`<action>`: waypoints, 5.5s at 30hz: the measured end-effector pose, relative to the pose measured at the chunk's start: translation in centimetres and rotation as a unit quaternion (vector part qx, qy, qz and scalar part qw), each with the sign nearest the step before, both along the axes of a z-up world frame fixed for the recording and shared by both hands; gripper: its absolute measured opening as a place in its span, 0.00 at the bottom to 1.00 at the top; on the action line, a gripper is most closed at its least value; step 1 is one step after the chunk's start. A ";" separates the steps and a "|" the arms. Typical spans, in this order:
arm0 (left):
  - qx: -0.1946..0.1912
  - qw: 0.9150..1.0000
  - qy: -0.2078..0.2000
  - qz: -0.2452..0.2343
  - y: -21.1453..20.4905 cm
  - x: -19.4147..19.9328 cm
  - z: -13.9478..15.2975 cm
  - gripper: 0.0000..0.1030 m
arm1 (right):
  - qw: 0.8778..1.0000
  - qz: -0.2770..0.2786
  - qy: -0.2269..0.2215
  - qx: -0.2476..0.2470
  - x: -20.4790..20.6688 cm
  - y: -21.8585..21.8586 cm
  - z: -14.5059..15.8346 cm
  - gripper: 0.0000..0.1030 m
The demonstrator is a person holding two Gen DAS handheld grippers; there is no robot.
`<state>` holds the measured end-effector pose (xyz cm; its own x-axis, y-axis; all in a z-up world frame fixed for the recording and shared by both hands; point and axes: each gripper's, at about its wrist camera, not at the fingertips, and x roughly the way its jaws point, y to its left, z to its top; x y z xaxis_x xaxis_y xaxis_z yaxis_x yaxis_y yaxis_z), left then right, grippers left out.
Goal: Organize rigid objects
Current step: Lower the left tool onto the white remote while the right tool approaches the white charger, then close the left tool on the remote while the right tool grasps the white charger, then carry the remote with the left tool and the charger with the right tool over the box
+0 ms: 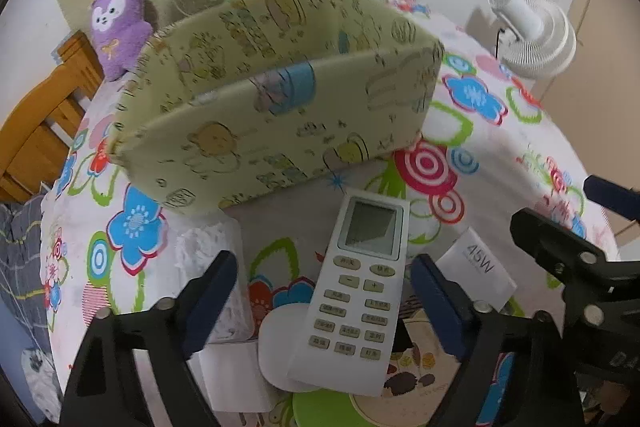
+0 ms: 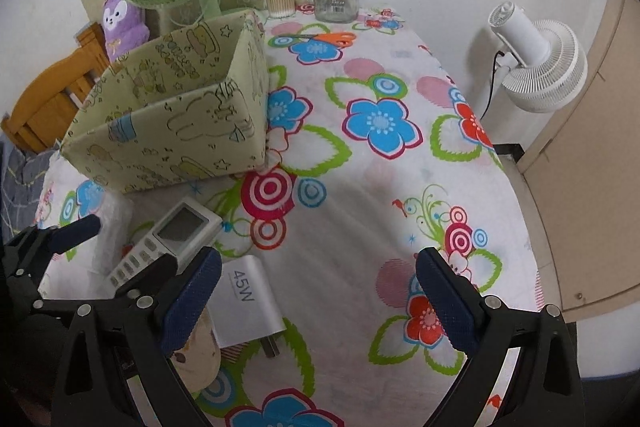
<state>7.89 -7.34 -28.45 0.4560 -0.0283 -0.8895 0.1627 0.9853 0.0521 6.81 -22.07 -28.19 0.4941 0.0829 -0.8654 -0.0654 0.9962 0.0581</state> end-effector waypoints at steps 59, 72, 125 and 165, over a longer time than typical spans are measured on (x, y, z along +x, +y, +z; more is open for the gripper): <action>-0.036 0.999 -0.002 -0.005 3.0 -1.9 1.6 0.45 | 0.998 0.003 0.055 0.015 1.5 5.1 -3.2 0.51; -0.046 0.999 -0.024 0.016 4.2 -1.6 5.0 0.45 | 1.000 0.006 0.028 0.011 1.6 6.1 1.1 0.51; -0.027 0.994 -0.089 0.050 6.8 0.8 14.0 0.45 | 0.997 0.051 -0.060 0.027 2.8 10.2 13.7 0.51; -0.024 0.986 -0.025 0.166 6.1 11.6 7.3 0.45 | 0.992 0.117 -0.006 0.039 15.8 10.1 6.4 0.51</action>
<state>19.50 -1.23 -21.18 0.4897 0.0885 -0.8674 -0.1704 0.9854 0.0043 22.65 -11.93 -21.83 0.4643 0.2638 -0.8455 -0.2960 0.9459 0.1326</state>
